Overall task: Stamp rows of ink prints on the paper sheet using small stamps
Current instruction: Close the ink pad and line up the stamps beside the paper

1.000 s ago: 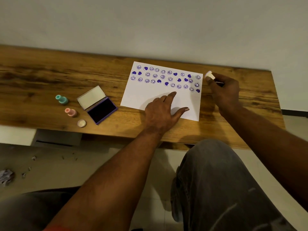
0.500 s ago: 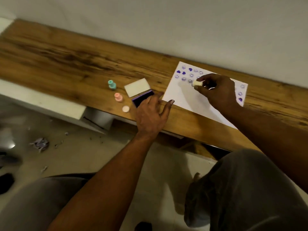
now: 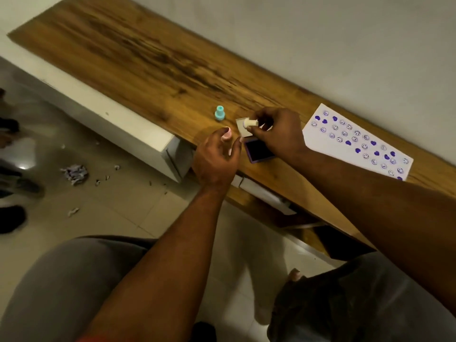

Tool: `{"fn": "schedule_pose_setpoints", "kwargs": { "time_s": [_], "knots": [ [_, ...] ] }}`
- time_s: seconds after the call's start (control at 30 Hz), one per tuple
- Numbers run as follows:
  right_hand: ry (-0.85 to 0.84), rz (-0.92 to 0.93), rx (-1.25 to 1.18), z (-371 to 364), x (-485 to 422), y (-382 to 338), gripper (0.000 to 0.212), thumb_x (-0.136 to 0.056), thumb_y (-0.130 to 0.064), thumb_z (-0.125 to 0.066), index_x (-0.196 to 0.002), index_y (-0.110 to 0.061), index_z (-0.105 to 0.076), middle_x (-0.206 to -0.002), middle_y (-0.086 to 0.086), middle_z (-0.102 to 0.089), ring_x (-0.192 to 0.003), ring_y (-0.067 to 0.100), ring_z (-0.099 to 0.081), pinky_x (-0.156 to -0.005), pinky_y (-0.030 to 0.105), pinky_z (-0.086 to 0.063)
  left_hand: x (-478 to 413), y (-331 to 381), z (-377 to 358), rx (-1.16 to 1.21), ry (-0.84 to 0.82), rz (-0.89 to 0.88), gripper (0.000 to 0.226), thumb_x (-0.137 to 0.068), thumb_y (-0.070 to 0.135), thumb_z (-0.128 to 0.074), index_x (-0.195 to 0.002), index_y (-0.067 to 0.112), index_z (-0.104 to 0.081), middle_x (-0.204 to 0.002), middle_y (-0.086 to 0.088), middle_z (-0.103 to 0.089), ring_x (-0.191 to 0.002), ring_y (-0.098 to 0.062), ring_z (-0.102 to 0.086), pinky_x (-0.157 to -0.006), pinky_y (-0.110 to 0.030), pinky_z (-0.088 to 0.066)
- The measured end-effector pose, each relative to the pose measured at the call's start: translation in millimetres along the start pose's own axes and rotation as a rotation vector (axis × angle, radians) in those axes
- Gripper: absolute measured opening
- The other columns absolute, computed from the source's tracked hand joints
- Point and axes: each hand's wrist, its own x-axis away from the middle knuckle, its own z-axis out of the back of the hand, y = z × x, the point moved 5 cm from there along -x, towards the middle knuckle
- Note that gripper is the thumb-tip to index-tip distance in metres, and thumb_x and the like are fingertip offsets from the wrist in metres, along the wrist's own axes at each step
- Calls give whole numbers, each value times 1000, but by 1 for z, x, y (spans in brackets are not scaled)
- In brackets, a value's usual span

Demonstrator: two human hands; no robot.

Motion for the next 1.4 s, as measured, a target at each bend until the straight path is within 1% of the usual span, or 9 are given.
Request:
{"fn": "schedule_pose_setpoints", "kwargs": {
  "time_s": [0.1,0.23,0.33,0.5,0.83,0.97,1.1,1.27,1.4],
  "knots": [
    [-35,60,31,-9,-2,-16,29,-85,-40,-81,-110,-25,-79,-96,-13,-73,-82,5,-67,-69,13,-50,6,-18,9,-22,6,-10,46,-89,56,-76,-119,21,-73,-97,1,-73,-85,-17,-67,-70,-37,-59],
    [-108,148,73,-18,11,-26,27,-85,-38,-81,-108,-25,-79,-91,-14,-73,-79,3,-67,-71,17,-55,15,-27,6,-81,-44,-77,59,-85,61,-76,-123,16,-73,-115,-1,-74,-102,-18,-69,-83,-34,-58],
    [-136,183,101,-21,20,-25,26,-85,-36,-81,-107,-24,-78,-91,-8,-74,-80,7,-67,-74,25,-59,15,-29,3,-119,-58,-91,56,-85,62,-74,-119,18,-74,-112,0,-74,-100,-17,-67,-81,-35,-57],
    [-185,197,183,-25,24,-21,30,-85,-40,-80,-111,-25,-77,-96,-8,-75,-82,5,-63,-74,18,-51,18,-30,1,-168,-51,-100,50,-83,59,-76,-113,20,-77,-104,0,-71,-92,-17,-64,-73,-31,-52],
    [-310,233,442,-37,18,-36,31,-89,-47,-70,-113,-28,-76,-95,-4,-73,-87,12,-65,-72,30,-54,17,-31,0,-110,-96,32,46,-77,64,-74,-106,29,-78,-100,7,-67,-89,-8,-57,-69,-29,-52],
    [-346,194,584,-43,8,-48,20,-89,-40,-72,-100,-24,-75,-80,-5,-58,-81,15,-61,-61,26,-39,16,-31,0,-140,-121,59,49,-76,64,-75,-109,29,-78,-102,7,-67,-91,-5,-52,-72,-29,-51],
    [-382,143,682,-51,3,-56,22,-87,-34,-76,-100,-17,-72,-86,1,-58,-79,16,-56,-65,29,-41,16,-30,0,-131,-152,75,52,-74,64,-75,-110,27,-78,-105,4,-68,-96,-13,-60,-76,-36,-56],
    [-417,84,648,-52,2,-53,29,-87,-39,-75,-104,-16,-69,-95,3,-61,-85,16,-58,-69,29,-44,17,-26,2,-132,-180,78,54,-74,64,-74,-113,27,-78,-108,3,-68,-100,-17,-61,-79,-41,-58],
    [-315,46,420,-19,2,-30,46,-84,-61,-73,-114,-27,-73,-95,-5,-72,-85,11,-65,-65,23,-43,17,-24,4,-124,-108,61,47,-79,60,-80,-109,25,-73,-106,4,-69,-97,-15,-62,-76,-42,-58]
  ]
}}
